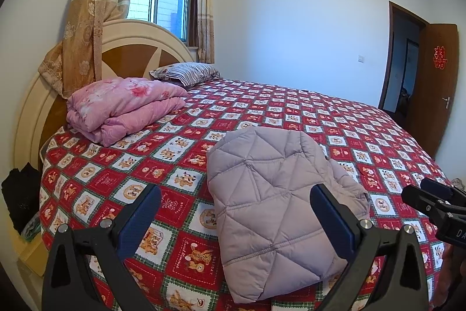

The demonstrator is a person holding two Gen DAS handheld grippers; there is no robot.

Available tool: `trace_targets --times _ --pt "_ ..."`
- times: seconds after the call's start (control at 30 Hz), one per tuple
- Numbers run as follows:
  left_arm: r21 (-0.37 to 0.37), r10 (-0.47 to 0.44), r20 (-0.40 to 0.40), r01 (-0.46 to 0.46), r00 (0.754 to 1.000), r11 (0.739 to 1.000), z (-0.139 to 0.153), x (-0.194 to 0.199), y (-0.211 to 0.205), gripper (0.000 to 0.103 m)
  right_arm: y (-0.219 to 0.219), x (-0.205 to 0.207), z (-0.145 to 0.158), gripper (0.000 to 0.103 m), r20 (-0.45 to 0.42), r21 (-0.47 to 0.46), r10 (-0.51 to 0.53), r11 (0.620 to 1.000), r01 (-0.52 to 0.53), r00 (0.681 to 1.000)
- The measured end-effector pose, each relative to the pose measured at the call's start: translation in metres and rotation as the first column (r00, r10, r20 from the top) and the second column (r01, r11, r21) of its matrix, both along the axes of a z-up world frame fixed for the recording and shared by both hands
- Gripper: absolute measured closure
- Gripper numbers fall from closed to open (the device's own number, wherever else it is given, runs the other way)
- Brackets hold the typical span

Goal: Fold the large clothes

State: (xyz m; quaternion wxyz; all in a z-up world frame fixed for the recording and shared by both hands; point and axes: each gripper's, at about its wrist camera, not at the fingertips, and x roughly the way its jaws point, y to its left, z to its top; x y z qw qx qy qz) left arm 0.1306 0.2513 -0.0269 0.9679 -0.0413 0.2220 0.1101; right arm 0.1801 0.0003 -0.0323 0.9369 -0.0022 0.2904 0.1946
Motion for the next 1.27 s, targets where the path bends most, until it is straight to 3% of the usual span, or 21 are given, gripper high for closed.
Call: trace_targets --times 0.17,0.5,0.73,1.1,1.27 --pt "0.013 0.016 0.005 -0.016 1.0 1.0 0.001 -0.001 0.003 0.001 -0.001 0.0 0.0 0.014 0.001 0.001 -0.001 1.0 0.001 1.0" --pt "-0.06 -0.001 -0.001 0.001 1.0 0.998 0.0 0.002 0.013 0.001 -0.003 0.0 -0.001 0.013 -0.001 0.002 0.0 1.0 0.0 1.0" --pt "0.018 0.031 -0.001 -0.031 1.0 0.999 0.0 0.002 0.003 0.001 -0.003 0.0 -0.002 0.014 -0.003 -0.001 0.002 1.0 -0.002 1.0" --pt "-0.021 -0.007 0.0 0.007 1.0 1.0 -0.006 0.003 0.005 0.001 -0.006 -0.002 -0.011 0.013 -0.014 -0.005 -0.001 1.0 0.001 1.0" --pt "0.006 -0.011 -0.001 0.011 1.0 1.0 -0.007 0.004 0.0 0.001 -0.006 -0.003 -0.012 0.013 -0.015 -0.005 -0.002 1.0 0.002 1.0"
